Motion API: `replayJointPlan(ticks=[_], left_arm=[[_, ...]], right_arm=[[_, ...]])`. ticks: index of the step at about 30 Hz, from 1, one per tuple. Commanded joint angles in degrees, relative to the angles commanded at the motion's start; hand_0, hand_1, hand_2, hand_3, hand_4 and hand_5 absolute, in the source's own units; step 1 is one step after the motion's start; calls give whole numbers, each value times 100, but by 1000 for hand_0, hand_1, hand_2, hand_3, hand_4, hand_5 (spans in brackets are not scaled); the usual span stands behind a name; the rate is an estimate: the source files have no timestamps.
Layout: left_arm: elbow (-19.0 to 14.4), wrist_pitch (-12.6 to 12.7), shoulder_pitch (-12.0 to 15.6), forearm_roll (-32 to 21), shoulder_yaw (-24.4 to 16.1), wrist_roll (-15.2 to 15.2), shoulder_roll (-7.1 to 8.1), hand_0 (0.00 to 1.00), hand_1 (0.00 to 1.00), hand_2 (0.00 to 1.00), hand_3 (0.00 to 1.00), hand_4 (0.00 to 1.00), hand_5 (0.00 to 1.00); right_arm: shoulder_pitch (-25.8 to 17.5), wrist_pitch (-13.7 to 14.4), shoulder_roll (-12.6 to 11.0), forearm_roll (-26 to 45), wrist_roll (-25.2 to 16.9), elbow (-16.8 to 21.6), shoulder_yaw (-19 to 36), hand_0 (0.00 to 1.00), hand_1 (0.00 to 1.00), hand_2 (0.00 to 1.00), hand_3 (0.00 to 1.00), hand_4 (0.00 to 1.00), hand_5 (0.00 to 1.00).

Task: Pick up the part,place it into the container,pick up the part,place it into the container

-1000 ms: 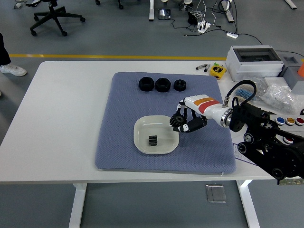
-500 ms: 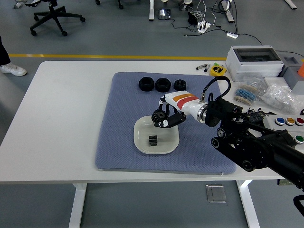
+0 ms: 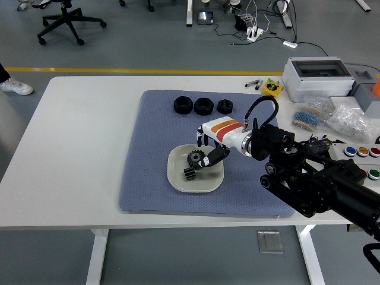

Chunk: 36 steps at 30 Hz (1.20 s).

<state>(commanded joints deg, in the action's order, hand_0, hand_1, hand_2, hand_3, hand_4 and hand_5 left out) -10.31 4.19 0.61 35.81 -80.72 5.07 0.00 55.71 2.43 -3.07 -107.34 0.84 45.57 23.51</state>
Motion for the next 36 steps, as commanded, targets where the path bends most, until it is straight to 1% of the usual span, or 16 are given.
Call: replayJointPlan(ticks=[6, 9, 11, 12, 17, 18, 19, 21, 23, 24, 27, 29, 30, 32, 35, 36], left_arm=[[0, 1, 16, 31, -25, 2, 0, 921, 915, 937, 717, 681, 787], [0, -2, 16, 41, -41, -1, 0, 921, 915, 937, 717, 681, 787], [0, -3, 11, 40, -41, -2, 0, 921, 915, 937, 717, 681, 787], [0, -6, 12, 52, -57, -2, 0, 922, 915, 937, 717, 678, 783], [0, 17, 12, 182, -227, 8, 0, 922, 915, 937, 717, 678, 783], [0, 19, 14, 223, -277, 14, 0, 922, 916, 939, 717, 678, 784], [0, 23, 13, 278, -338, 23, 0, 922, 916, 939, 717, 678, 784], [0, 24, 18, 349, -418, 32, 0, 922, 916, 939, 717, 678, 784], [0, 28, 22, 429, -509, 41, 0, 922, 916, 939, 717, 678, 784], [0, 31, 26, 456, -541, 44, 0, 922, 916, 940, 716, 676, 784], [0, 36, 30, 493, -574, 53, 0, 922, 916, 940, 716, 676, 784], [0, 38, 30, 506, -576, 57, 0, 922, 916, 940, 716, 676, 784], [0, 38, 30, 505, -574, 58, 0, 921, 918, 941, 715, 675, 788], [0, 35, 25, 499, -562, 56, 0, 921, 918, 941, 715, 675, 788], [0, 31, 18, 512, -563, 59, 0, 921, 918, 941, 715, 675, 788], [0, 29, 14, 522, -567, 60, 0, 917, 918, 941, 713, 673, 790]], right_arm=[[-61, 170, -121, -11, 33, 130, 185, 218, 354, 571, 610, 998, 570], [-137, 261, -258, 52, 33, 328, 384, 218, 354, 571, 610, 998, 570], [-214, 406, -378, 200, 24, 500, 538, 218, 354, 571, 610, 998, 570], [-267, 464, -448, 338, 29, 600, 630, 214, 339, 554, 565, 998, 560], [-657, 799, -853, 1404, 42, 1149, 1131, 214, 339, 554, 565, 998, 560], [-732, 841, -932, 1633, 25, 1254, 1212, 206, 320, 516, 515, 998, 551], [-842, 875, -1048, 1893, -41, 1411, 1319, 206, 320, 516, 515, 998, 551], [-990, 909, -1187, 2340, -167, 1623, 1453, 206, 320, 516, 515, 998, 551], [-1194, 937, -1332, 2824, -377, 1901, 1616, 206, 320, 516, 515, 998, 551], [-1299, 956, -1389, 3085, -464, 2040, 1699, 357, 498, 655, 574, 998, 580], [-1595, 987, -1500, 3793, -627, 2390, 1979, 357, 498, 655, 574, 998, 580], [-1796, 928, -1565, 4277, -675, 2609, 2195, 357, 498, 655, 574, 998, 580], [-1882, 907, -1588, 4500, -691, 2700, 2292, 629, 691, 793, 776, 998, 749], [-2076, 871, -1640, 4984, -746, 2890, 2513, 629, 691, 793, 776, 998, 749], [-2286, 871, -1682, 5729, -821, 3076, 2726, 629, 691, 793, 776, 998, 749], [-2363, 861, -1700, 5990, -839, 3136, 2791, 731, 752, 824, 836, 998, 786]])
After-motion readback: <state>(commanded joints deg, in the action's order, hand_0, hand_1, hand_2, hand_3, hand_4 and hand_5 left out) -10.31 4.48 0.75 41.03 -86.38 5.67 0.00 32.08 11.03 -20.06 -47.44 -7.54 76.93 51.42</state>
